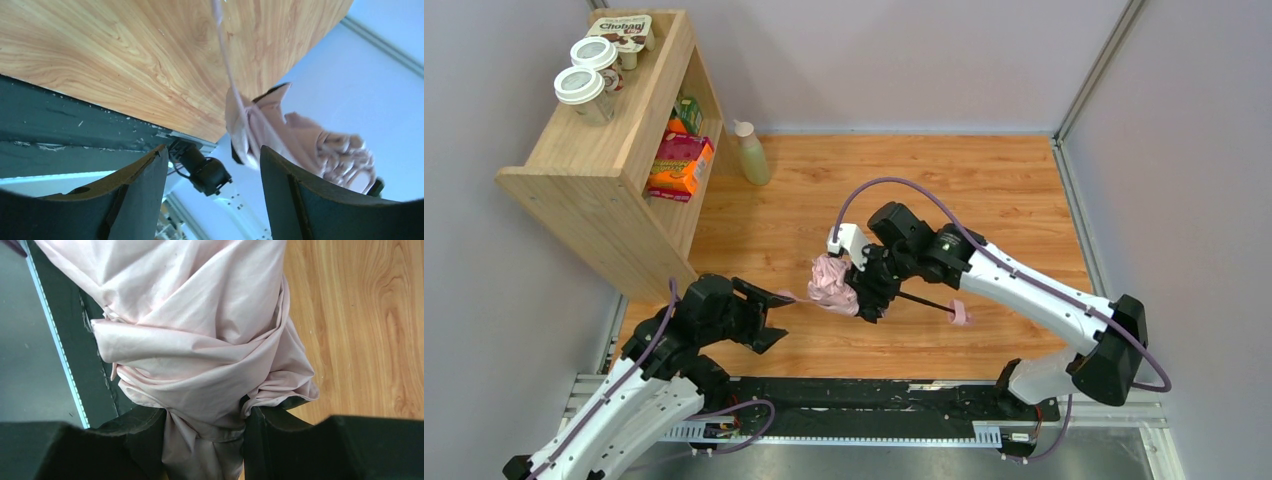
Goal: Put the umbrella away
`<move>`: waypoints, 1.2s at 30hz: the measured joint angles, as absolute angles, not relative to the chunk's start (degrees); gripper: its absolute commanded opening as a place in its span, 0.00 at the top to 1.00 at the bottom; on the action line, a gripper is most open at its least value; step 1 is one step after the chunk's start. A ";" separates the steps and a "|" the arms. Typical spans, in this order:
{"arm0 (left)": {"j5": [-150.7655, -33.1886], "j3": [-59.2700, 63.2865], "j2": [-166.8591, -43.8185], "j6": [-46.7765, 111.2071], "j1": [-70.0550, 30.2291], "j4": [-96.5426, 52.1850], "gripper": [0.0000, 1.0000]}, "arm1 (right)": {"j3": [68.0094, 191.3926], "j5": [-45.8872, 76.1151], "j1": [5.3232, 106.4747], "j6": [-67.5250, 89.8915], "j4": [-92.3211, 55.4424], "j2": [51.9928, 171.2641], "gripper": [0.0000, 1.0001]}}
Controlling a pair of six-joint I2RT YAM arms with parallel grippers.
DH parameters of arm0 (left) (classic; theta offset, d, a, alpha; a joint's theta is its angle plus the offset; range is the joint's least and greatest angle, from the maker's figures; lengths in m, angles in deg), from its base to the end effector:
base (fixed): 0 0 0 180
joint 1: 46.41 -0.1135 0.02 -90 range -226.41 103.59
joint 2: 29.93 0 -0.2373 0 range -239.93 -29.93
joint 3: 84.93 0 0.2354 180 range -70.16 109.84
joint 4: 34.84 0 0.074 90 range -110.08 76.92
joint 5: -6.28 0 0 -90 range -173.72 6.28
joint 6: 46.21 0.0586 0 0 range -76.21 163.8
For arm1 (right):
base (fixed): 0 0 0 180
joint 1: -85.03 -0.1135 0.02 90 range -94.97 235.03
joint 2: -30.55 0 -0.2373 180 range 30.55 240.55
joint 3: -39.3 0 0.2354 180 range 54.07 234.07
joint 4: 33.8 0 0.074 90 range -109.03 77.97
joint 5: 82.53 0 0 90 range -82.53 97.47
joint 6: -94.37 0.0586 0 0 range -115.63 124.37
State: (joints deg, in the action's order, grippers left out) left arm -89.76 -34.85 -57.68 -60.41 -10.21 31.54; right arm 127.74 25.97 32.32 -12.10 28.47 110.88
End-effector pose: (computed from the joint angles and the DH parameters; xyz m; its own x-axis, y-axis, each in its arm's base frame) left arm 0.0955 -0.0775 0.2215 -0.4909 -0.8354 0.2472 -0.7030 0.2122 -0.6788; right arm 0.1603 0.2412 0.2756 -0.2252 -0.7395 -0.6344 -0.9707 0.2264 0.0807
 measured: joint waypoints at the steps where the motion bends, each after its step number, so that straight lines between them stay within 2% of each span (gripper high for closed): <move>1: -89.26 -34.83 -57.02 -62.33 -10.21 32.41 0.26 | 127.76 25.23 31.53 -12.65 29.08 110.23 1.00; 12: -82.15 -33.01 -58.14 -69.13 -10.21 39.76 0.25 | 128.00 22.57 28.08 -14.61 32.62 106.29 1.00; 18: -81.85 -35.07 -62.07 -69.70 -10.21 36.13 0.24 | 128.04 22.52 27.23 -14.64 33.04 106.29 1.00; 21: -81.69 -36.56 -64.57 -69.94 -10.21 33.29 0.29 | 128.04 22.52 26.90 -14.64 33.24 106.29 1.00; 25: -82.35 -38.39 -66.38 -70.07 -10.21 30.49 0.30 | 128.04 22.50 26.70 -14.64 33.59 106.29 1.00; 26: -82.90 -38.52 -66.82 -70.09 -10.21 30.18 0.32 | 128.04 22.50 26.70 -14.64 33.59 106.29 1.00; 27: -83.44 -38.52 -67.12 -70.11 -10.21 30.10 0.39 | 128.04 22.48 26.70 -14.64 33.59 106.29 1.00; 34: -84.97 -39.13 -67.91 -70.35 -10.21 28.76 0.48 | 128.04 22.41 26.64 -14.61 33.61 106.29 1.00; 36: -85.21 -39.38 -68.81 -70.35 -10.21 28.11 0.55 | 128.06 22.41 26.64 -14.59 33.61 106.29 1.00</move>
State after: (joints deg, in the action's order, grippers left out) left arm -85.21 -39.38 -68.81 -70.35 -10.21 28.11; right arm 128.06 22.41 26.64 -14.59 33.61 106.29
